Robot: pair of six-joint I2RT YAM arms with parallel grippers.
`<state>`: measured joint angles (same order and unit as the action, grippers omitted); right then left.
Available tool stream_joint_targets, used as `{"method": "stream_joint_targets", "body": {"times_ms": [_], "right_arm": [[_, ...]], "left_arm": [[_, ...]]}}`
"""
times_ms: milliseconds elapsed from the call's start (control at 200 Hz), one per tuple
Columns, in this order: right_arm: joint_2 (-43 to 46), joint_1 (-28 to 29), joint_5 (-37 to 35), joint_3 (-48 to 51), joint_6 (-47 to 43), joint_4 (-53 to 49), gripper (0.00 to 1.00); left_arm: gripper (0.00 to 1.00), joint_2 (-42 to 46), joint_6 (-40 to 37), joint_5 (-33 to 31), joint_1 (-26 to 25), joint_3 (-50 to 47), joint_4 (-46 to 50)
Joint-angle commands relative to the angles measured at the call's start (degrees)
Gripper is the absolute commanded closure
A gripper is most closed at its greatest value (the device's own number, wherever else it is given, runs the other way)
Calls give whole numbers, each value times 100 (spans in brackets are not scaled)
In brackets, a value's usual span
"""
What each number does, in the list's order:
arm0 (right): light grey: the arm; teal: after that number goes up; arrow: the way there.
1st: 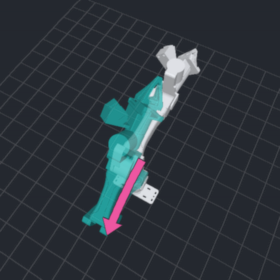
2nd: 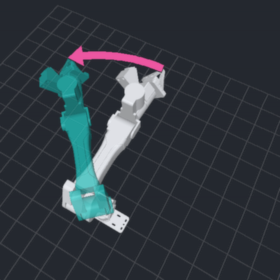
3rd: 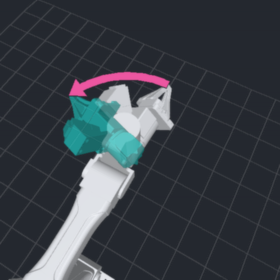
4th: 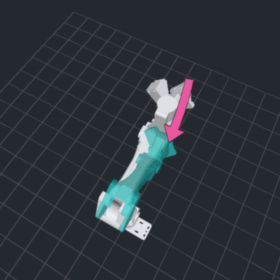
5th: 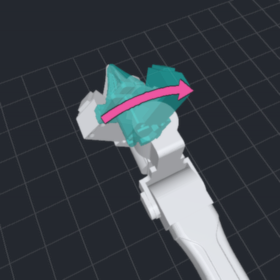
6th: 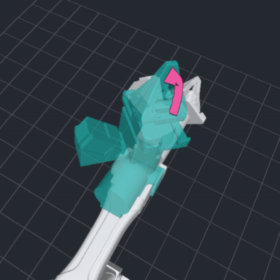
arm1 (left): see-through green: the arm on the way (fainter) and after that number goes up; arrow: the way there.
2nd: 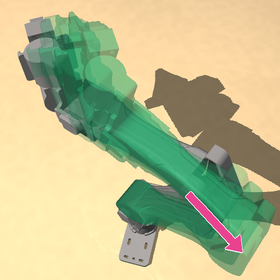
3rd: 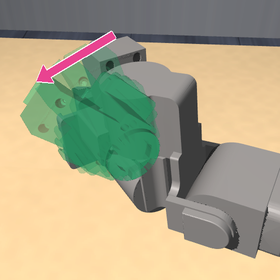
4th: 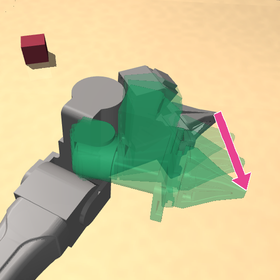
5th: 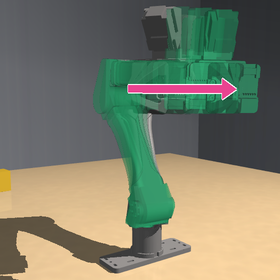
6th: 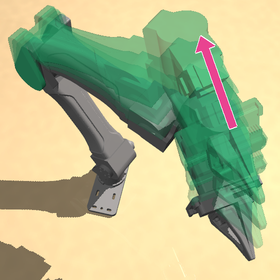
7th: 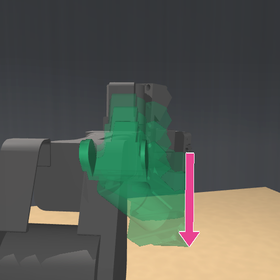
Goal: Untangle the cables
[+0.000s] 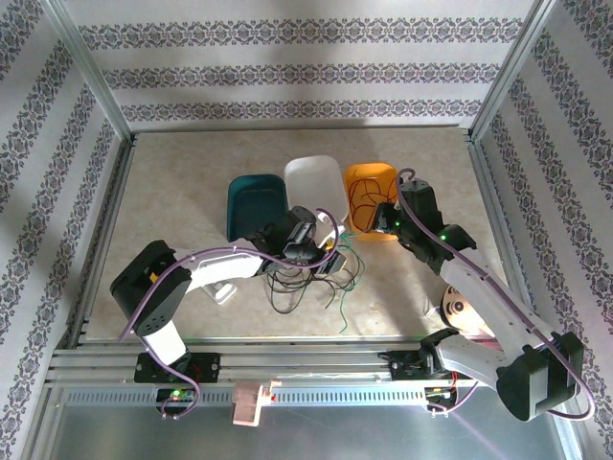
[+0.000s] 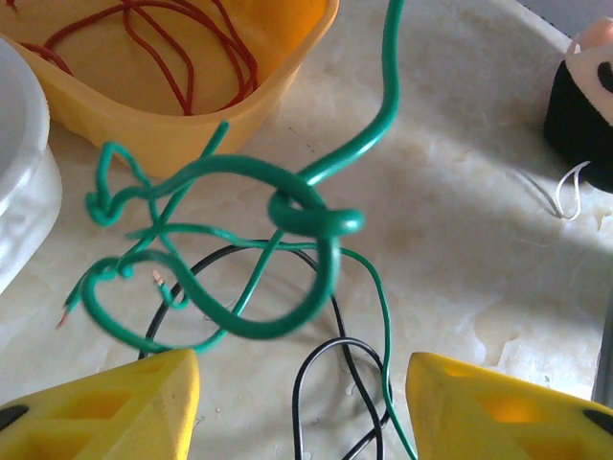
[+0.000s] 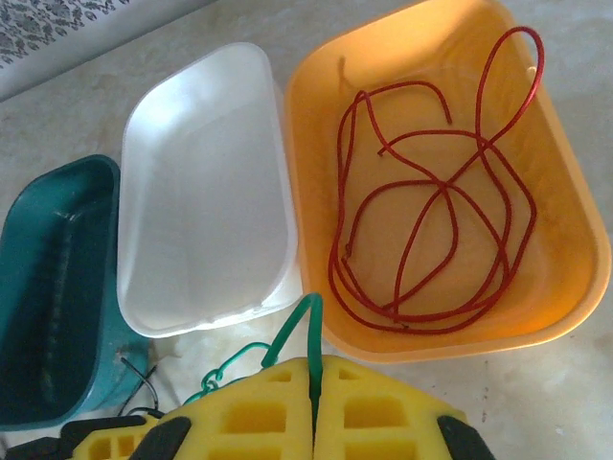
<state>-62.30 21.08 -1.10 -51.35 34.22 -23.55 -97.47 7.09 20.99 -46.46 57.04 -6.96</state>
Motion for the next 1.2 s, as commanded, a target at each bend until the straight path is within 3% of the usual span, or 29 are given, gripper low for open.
{"method": "stream_joint_targets", "body": {"times_ms": [0, 320, 440, 600, 740, 959, 1194], "right_arm": [[-15, -85, 277, -138, 294, 35, 100], [-41, -109, 512, -95, 1014, 263, 100], [3, -53, 585, -60, 1270, 392, 100], [155, 8, 587, 75, 1549, 522, 100], [353, 46, 401, 207, 1615, 438, 100], [723, -17, -102, 387, 1615, 97, 100], [801, -325, -758, 304, 1320, -512, 100]], "left_arm": [[42, -78, 138, 109, -42, 76, -596], [42, -404, 899, 64, -57, -22, -1457], [34, -558, 1138, -695, -107, -17, -1809], [35, -696, 1408, -1849, -118, -38, -2230], [51, -774, 1550, -2116, -109, 11, -2462], [99, -746, 1735, -1888, -26, -93, -2585], [100, -27, 1517, -414, 154, -471, -2240]]}}
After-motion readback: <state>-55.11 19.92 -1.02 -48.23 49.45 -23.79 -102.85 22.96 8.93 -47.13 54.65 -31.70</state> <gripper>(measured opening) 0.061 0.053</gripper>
